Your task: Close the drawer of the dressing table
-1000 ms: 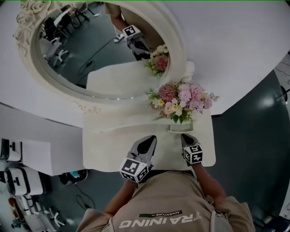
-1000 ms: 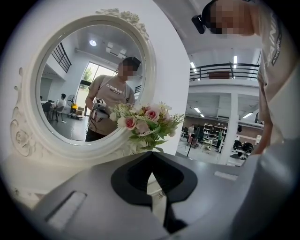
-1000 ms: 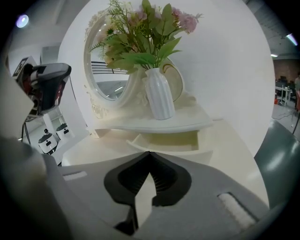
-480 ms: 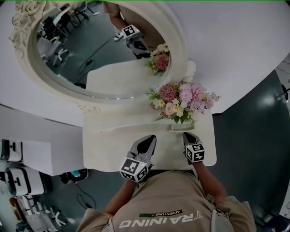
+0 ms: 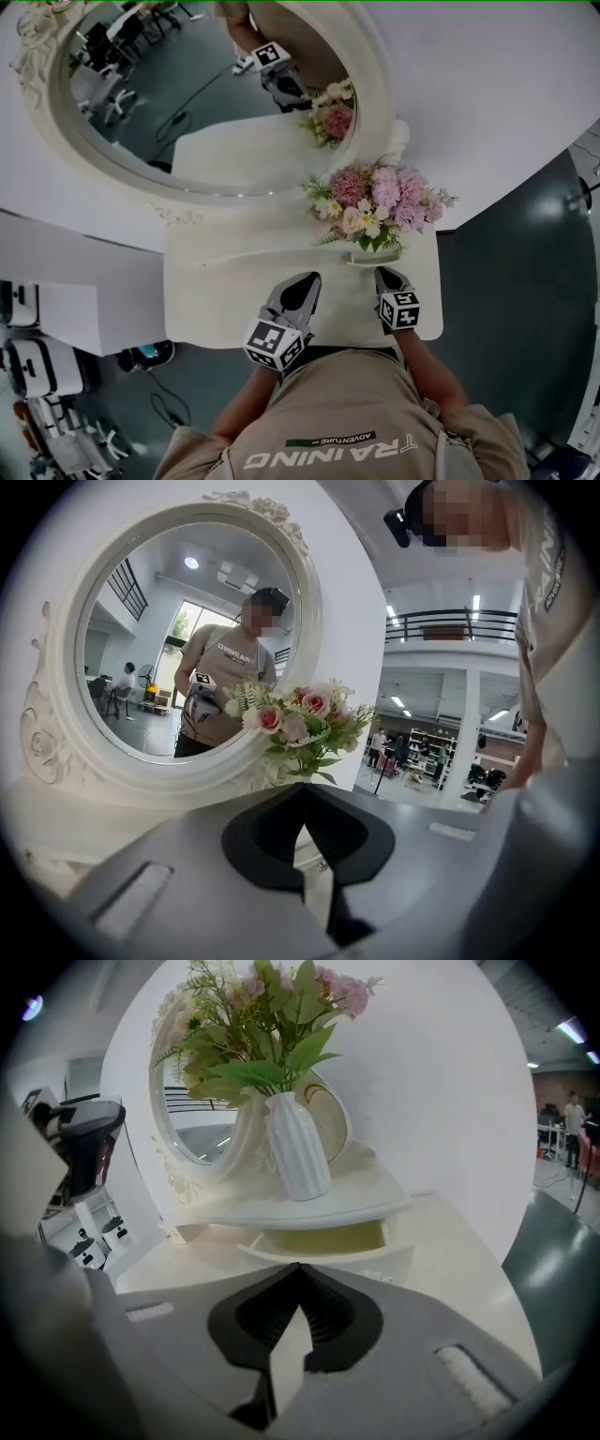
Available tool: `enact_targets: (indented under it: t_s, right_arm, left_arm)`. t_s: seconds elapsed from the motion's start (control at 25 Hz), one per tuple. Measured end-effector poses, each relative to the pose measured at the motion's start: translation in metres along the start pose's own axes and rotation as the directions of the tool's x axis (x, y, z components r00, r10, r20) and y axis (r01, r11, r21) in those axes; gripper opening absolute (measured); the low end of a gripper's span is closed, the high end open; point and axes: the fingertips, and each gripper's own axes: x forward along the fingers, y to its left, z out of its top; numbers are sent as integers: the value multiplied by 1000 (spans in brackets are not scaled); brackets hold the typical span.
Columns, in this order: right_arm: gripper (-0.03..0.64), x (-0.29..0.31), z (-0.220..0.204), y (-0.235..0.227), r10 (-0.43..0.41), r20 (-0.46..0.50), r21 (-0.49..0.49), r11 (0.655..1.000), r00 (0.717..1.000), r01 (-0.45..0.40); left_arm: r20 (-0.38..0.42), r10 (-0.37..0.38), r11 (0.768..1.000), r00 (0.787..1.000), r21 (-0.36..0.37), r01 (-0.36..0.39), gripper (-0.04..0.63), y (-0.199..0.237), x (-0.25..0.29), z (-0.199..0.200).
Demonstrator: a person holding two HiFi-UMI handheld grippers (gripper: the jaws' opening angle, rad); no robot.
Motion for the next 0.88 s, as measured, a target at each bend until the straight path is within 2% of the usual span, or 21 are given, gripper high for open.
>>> enact_targets:
  t_s: [0.32, 0.88]
  right_arm:
    - [2, 4, 3, -2, -8, 6, 0, 1000, 1000, 8]
    - [3, 18, 19, -8, -6, 13, -4, 1000, 1000, 6]
  left_arm:
    - [-1, 26, 1000, 1000, -12, -26, 15, 5, -6, -5]
    - [7, 28, 1000, 1000, -12, -28, 15, 4, -5, -2]
